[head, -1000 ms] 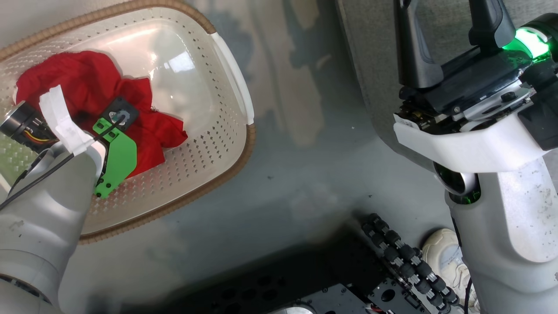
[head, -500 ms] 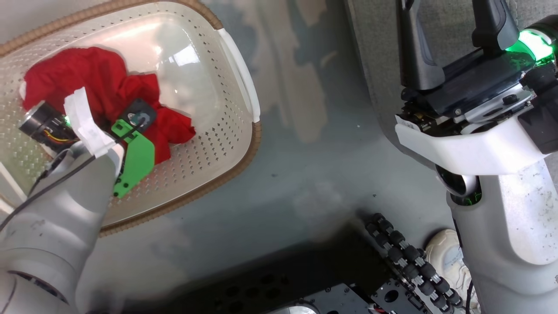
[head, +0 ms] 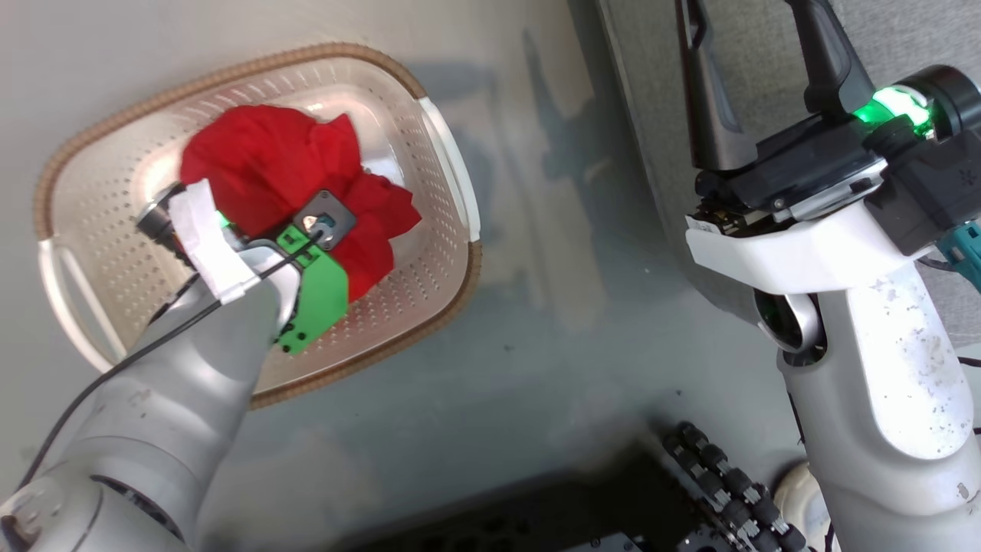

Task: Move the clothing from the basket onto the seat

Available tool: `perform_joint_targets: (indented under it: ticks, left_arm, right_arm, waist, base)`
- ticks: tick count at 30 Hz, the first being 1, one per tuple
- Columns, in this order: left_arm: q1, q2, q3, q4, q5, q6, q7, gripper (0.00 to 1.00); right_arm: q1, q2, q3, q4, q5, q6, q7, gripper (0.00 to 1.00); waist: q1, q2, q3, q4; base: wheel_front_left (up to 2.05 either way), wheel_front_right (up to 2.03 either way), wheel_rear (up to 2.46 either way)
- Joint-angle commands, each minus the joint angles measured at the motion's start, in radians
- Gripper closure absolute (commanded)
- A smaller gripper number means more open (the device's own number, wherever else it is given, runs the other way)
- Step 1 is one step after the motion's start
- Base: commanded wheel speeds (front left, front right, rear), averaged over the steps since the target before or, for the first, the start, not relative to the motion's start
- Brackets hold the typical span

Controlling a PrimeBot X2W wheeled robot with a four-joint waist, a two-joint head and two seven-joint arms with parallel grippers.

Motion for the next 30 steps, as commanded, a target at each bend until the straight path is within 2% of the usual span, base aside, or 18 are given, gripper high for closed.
perform_joint_targets:
  ticks: [1,10,19,23,30]
  left_arm:
    - [0.005,-0.014,-0.004,-0.003,-0.007,-0.005,-0.019,1.0]
    - [0.072,-0.067,-0.006,-0.025,-0.063,-0.014,-0.138,1.0]
    - [0.154,-0.093,0.014,-0.097,-0.127,-0.015,-0.187,1.0]
    - [0.188,-0.095,0.042,-0.181,-0.15,-0.01,-0.189,1.0]
    - [0.262,-0.06,0.128,-0.357,-0.163,0.019,-0.188,1.0]
  right_arm:
    - [0.021,-0.003,-0.006,0.01,-0.004,-0.001,-0.002,0.0]
    - [0.092,-0.008,-0.026,0.079,-0.015,-0.001,-0.002,0.0]
    - [0.176,-0.028,-0.05,0.126,-0.012,-0.001,-0.002,0.0]
    - [0.217,-0.036,-0.063,0.146,-0.009,-0.001,-0.002,0.0]
    - [0.286,-0.04,-0.069,0.178,-0.004,-0.001,-0.002,0.0]
  waist:
    - [-0.0001,0.0,-0.082,0.045]
    - [-0.0001,0.0,-0.243,0.102]
    - [-0.0001,0.0,-0.401,0.159]
    - [-0.0001,0.0,-0.468,0.185]
    - [-0.0001,0.0,-0.574,0.216]
  base:
    - [0.0,0.0,0.0]
    - [0.0,0.0,0.0]
    - [0.0,0.0,0.0]
    - [0.0,0.0,0.0]
    - [0.0,0.0,0.0]
